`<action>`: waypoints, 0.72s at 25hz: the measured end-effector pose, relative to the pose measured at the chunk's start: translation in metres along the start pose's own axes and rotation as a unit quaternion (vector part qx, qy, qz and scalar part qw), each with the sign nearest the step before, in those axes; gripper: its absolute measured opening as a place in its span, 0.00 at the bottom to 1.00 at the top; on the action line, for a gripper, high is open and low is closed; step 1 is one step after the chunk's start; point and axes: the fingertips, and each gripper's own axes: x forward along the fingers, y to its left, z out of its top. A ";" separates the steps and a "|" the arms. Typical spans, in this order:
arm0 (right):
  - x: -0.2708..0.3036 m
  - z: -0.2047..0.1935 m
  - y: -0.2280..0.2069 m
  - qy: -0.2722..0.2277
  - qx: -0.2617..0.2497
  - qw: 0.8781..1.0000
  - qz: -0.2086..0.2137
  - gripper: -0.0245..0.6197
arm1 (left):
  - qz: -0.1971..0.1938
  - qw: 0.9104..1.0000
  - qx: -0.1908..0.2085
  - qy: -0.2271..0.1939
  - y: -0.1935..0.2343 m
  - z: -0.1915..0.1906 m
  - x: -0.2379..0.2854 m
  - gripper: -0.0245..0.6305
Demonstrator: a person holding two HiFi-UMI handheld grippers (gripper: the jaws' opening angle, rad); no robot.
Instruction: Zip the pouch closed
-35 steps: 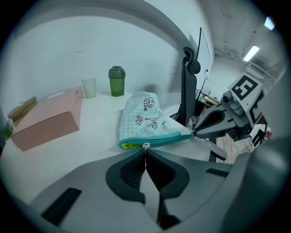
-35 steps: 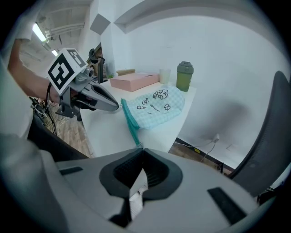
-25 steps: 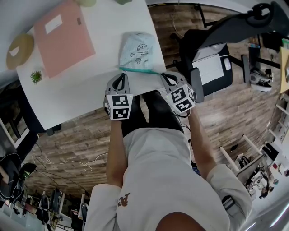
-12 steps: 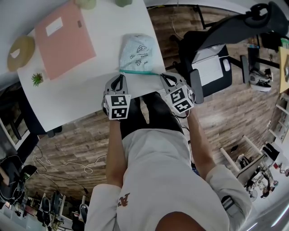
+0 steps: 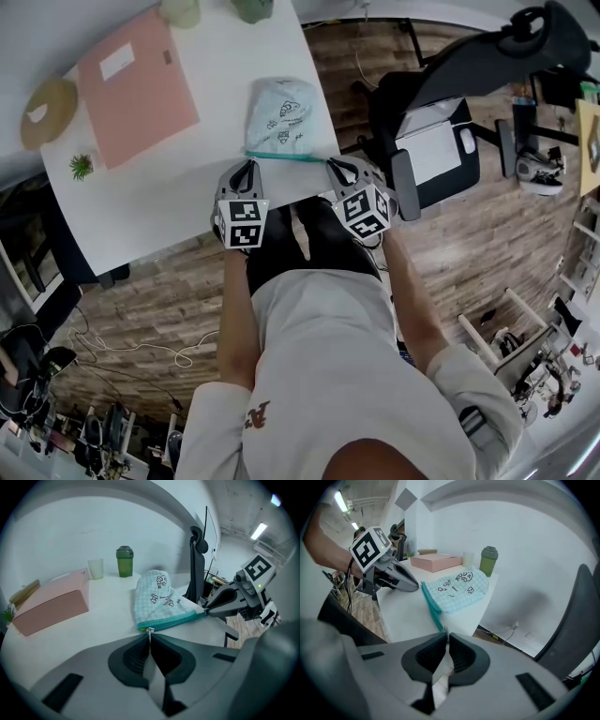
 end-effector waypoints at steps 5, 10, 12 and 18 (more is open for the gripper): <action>-0.011 0.010 0.004 -0.036 0.036 0.999 0.011 0.20 | 0.001 1.000 -0.005 -0.011 -0.010 0.002 -0.009 0.15; -0.036 0.037 0.003 -0.105 0.049 0.993 0.001 0.25 | 0.025 0.998 -0.005 -0.052 -0.016 0.025 -0.036 0.23; -0.049 0.055 -0.002 -0.138 0.053 0.989 -0.008 0.26 | 0.040 0.996 -0.006 -0.075 -0.015 0.039 -0.049 0.25; -0.104 0.103 -0.019 -0.234 0.052 0.970 -0.042 0.29 | 0.084 0.985 -0.003 -0.154 -0.020 0.082 -0.098 0.33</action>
